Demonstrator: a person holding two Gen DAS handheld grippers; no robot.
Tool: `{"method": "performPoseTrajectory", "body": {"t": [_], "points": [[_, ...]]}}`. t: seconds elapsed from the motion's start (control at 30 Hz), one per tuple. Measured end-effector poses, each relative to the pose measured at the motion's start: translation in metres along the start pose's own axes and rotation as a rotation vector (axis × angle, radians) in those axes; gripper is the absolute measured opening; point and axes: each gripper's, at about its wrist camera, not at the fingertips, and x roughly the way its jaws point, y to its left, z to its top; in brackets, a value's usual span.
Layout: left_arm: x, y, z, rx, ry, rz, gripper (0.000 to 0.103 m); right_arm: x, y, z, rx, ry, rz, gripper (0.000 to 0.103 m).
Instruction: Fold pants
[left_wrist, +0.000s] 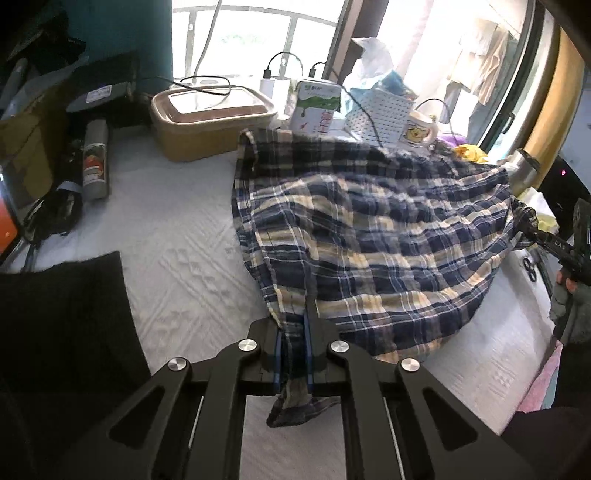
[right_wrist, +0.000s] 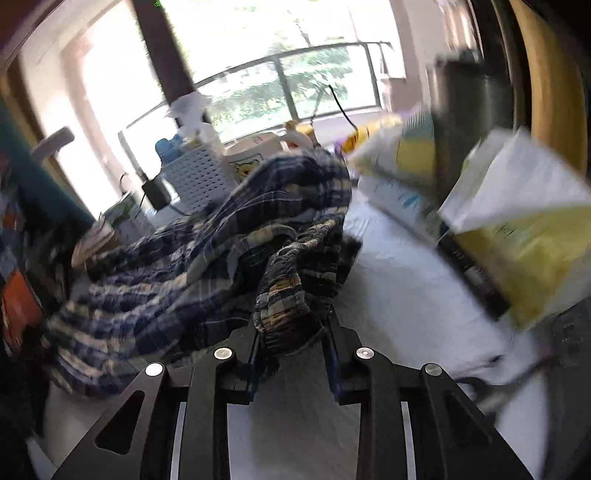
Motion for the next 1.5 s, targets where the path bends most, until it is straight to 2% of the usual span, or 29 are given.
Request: {"method": "performPoseTrajectory", "body": {"t": [0.3, 0.47, 0.5, 0.57, 0.63, 0.7, 0.8, 0.9, 1.1, 1.3, 1.37, 1.4, 1.43, 1.5], "points": [[-0.017, -0.008, -0.028, 0.007, 0.016, -0.025, 0.007, -0.061, -0.014, -0.007, -0.065, -0.050, -0.041, 0.028], [-0.004, 0.005, -0.039, -0.022, 0.107, -0.024, 0.008, -0.043, -0.034, -0.028, -0.067, 0.033, -0.081, 0.029], [-0.004, 0.009, -0.039, -0.026, 0.122, -0.003, 0.008, -0.035, -0.036, -0.033, -0.069, 0.058, -0.101, 0.030], [-0.009, 0.018, -0.035, -0.035, 0.123, 0.013, 0.008, -0.029, -0.039, -0.039, -0.063, 0.077, -0.127, 0.041], [-0.017, 0.034, -0.025, -0.061, 0.105, 0.050, 0.008, -0.032, -0.043, -0.038, -0.056, 0.064, -0.145, 0.058], [-0.024, 0.044, -0.012, -0.072, 0.061, 0.070, 0.008, -0.043, -0.046, -0.032, -0.050, 0.024, -0.168, 0.063], [-0.025, 0.048, 0.020, -0.036, -0.015, 0.045, 0.011, -0.056, -0.046, -0.019, -0.045, -0.033, -0.191, 0.063], [-0.005, 0.043, 0.055, 0.027, -0.043, 0.005, 0.036, -0.063, -0.039, -0.002, -0.062, -0.085, -0.185, 0.063], [0.045, 0.011, 0.096, 0.117, -0.020, -0.051, 0.037, -0.040, -0.016, 0.021, -0.084, -0.089, -0.132, 0.063], [0.092, 0.018, 0.111, 0.075, 0.037, -0.047, 0.037, -0.003, 0.011, 0.034, -0.145, -0.050, -0.091, 0.063], [0.099, 0.021, 0.111, 0.062, 0.036, -0.058, 0.034, 0.011, 0.016, 0.036, -0.154, -0.025, -0.075, 0.062], [0.103, 0.022, 0.112, 0.071, 0.026, -0.068, 0.013, 0.018, 0.018, 0.038, -0.155, -0.013, -0.068, 0.062], [0.105, 0.022, 0.113, 0.079, 0.026, -0.063, 0.000, 0.025, 0.020, 0.039, -0.157, 0.000, -0.064, 0.062], [0.110, 0.025, 0.116, 0.077, 0.021, -0.041, 0.000, 0.035, 0.026, 0.040, -0.160, 0.019, -0.056, 0.062]]}}
